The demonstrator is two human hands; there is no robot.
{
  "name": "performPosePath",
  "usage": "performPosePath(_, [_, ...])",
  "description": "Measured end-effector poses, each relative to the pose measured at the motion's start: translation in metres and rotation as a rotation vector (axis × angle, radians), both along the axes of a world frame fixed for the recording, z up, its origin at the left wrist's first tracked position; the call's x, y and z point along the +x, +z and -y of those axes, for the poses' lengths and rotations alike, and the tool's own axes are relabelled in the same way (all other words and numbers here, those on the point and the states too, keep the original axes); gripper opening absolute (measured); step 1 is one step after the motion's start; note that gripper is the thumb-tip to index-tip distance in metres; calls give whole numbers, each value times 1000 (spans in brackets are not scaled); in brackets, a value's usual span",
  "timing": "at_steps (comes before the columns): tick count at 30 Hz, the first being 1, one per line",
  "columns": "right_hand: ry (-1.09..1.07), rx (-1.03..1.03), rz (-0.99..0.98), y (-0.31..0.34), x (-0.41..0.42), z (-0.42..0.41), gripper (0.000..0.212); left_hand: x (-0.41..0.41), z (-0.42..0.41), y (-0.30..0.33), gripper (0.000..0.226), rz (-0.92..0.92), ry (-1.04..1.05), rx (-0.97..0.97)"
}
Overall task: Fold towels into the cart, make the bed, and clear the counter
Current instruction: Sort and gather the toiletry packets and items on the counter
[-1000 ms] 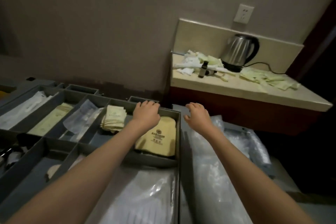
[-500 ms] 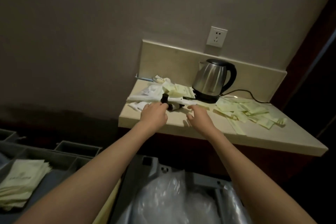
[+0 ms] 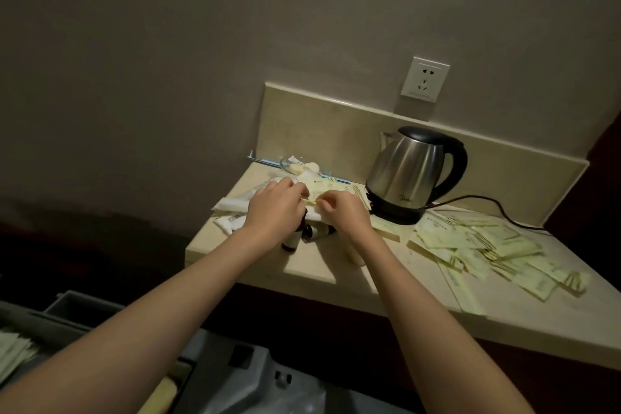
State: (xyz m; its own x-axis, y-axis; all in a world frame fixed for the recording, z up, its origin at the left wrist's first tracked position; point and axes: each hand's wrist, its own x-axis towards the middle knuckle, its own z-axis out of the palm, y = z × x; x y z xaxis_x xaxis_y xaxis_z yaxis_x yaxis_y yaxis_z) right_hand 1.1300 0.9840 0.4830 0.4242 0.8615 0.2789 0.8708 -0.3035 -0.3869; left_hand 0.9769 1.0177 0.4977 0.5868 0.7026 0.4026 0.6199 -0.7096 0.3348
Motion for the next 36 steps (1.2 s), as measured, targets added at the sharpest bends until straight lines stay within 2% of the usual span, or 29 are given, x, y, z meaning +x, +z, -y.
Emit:
performPosePath(5, [11,94,56,-4,1,8,24,-2,4,-3,30,79,-26,-77])
performPosePath(8, [-87,298,27,6,4,17,23,-2,5,-1,29,120,-36,-112])
performPosePath(11, [-96,461,-75,23,10,32,21,-1,7,3,30,135,-46,-140])
performPosePath(20, [35,479,-168,63,3,68,26,25,18,13,54,399,-197,-362])
performPosePath(24, [136,470,-205,75,2,72,25,34,17,23,9,504,-161,-378])
performPosePath(26, [115,456,-197,70,10,69,25,33,14,25,6,515,-95,-349])
performPosePath(29, [31,319,-149,47,29,59,28,29,9,26,16,609,-30,-362])
performPosePath(32, [4,148,-152,21,46,41,34,29,4,27,18,681,-79,-455])
performPosePath(34, [-3,52,-106,11,54,28,45,30,0,25,20,689,-116,-482])
performPosePath(36, [11,-62,-50,5,60,18,60,31,-4,22,37,716,-134,-517])
